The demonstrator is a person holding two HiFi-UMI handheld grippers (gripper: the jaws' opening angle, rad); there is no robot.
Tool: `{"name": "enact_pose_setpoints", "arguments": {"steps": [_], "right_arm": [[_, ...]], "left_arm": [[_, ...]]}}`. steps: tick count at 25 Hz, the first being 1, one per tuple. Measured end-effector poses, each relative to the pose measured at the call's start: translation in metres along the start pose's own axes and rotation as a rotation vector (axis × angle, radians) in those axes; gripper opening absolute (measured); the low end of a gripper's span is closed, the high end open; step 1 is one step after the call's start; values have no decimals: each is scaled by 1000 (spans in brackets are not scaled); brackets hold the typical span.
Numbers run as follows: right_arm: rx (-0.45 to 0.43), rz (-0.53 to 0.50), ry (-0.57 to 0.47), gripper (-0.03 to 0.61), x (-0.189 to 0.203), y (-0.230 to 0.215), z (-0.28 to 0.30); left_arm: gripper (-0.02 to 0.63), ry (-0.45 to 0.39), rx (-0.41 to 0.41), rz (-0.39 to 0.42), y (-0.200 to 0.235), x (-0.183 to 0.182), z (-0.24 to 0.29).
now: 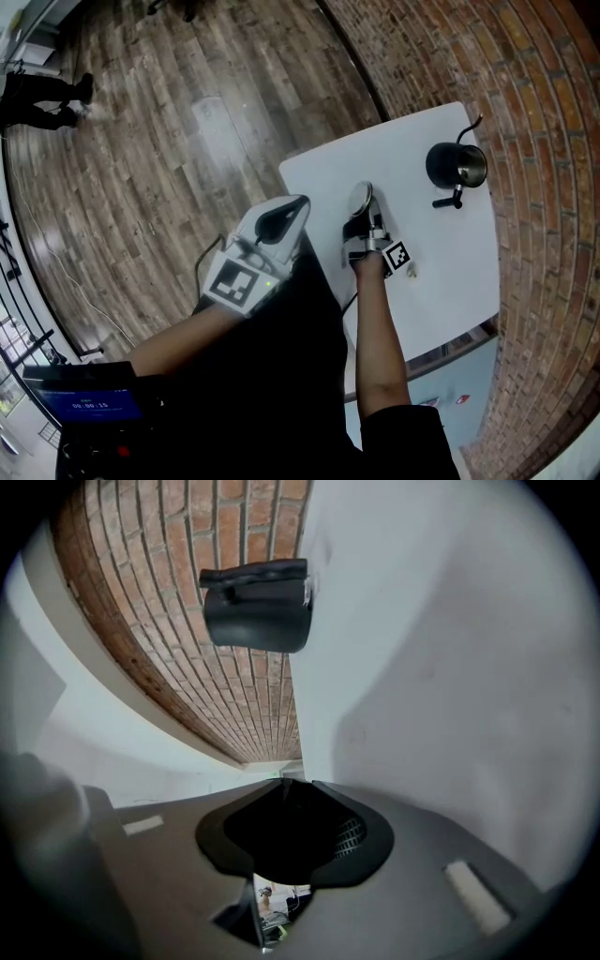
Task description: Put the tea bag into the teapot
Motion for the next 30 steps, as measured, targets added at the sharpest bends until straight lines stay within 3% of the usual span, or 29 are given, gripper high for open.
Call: {"name": "enact_pose_setpoints", "arguments": {"steps": [18,30], "right_arm": [[40,47,-87,113,-6,-6,-6],[77,-55,-147,186,-29,3,-24]], "left_arm": [[0,4,6,-5,-1,-1,6],[0,-6,-7,-17,1,-3,10]]}}
Point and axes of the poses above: the fingertips, and each gripper's own axes: z forward along the fingers, y to its left, x out of its underside, the point moved 8 cm from there along -z, backward along the fingers, and after that the axes turned 12 degrees about -y, right-handed, at the moved point
